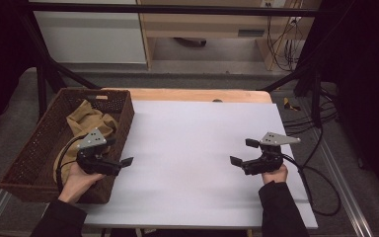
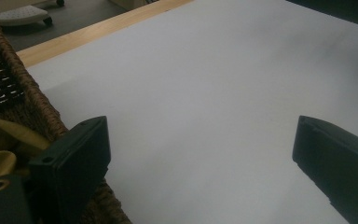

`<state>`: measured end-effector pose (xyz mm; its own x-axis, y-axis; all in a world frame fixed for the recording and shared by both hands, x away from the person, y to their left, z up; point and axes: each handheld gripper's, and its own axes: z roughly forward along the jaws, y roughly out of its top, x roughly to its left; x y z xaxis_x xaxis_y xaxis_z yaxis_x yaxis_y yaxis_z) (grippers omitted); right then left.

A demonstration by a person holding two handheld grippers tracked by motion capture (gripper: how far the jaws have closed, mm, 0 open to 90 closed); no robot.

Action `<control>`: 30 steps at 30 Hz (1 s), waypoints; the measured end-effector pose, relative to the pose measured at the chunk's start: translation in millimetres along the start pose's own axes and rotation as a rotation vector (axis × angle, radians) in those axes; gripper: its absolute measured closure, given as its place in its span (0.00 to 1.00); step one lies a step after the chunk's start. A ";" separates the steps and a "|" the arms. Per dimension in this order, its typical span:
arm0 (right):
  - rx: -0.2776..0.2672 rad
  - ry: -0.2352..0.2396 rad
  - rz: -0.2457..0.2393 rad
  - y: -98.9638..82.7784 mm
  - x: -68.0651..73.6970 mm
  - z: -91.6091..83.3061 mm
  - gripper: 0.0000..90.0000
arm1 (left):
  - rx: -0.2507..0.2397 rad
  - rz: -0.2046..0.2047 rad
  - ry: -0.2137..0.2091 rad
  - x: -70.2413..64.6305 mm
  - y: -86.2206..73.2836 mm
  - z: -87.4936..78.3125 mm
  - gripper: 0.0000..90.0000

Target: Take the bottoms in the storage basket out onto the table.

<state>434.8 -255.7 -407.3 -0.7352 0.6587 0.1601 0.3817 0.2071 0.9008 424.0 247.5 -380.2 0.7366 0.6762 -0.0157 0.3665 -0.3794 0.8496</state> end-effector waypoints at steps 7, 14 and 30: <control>0.000 0.006 0.000 -0.2 0.4 0.0 0.04 | 0.002 0.003 -0.006 -0.2 0.4 -0.6 0.05; 0.010 -0.001 -0.003 -1.0 0.8 1.4 0.04 | -0.001 0.005 -0.004 0.0 1.3 -2.3 0.05; 0.009 0.002 0.000 -1.1 1.0 1.9 0.04 | 0.000 0.016 0.002 0.1 3.7 -6.9 0.05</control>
<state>434.7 -253.9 -408.9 -0.7366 0.6570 0.1607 0.3866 0.2140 0.8971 421.5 250.6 -373.4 0.7413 0.6711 -0.0015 0.3549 -0.3901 0.8496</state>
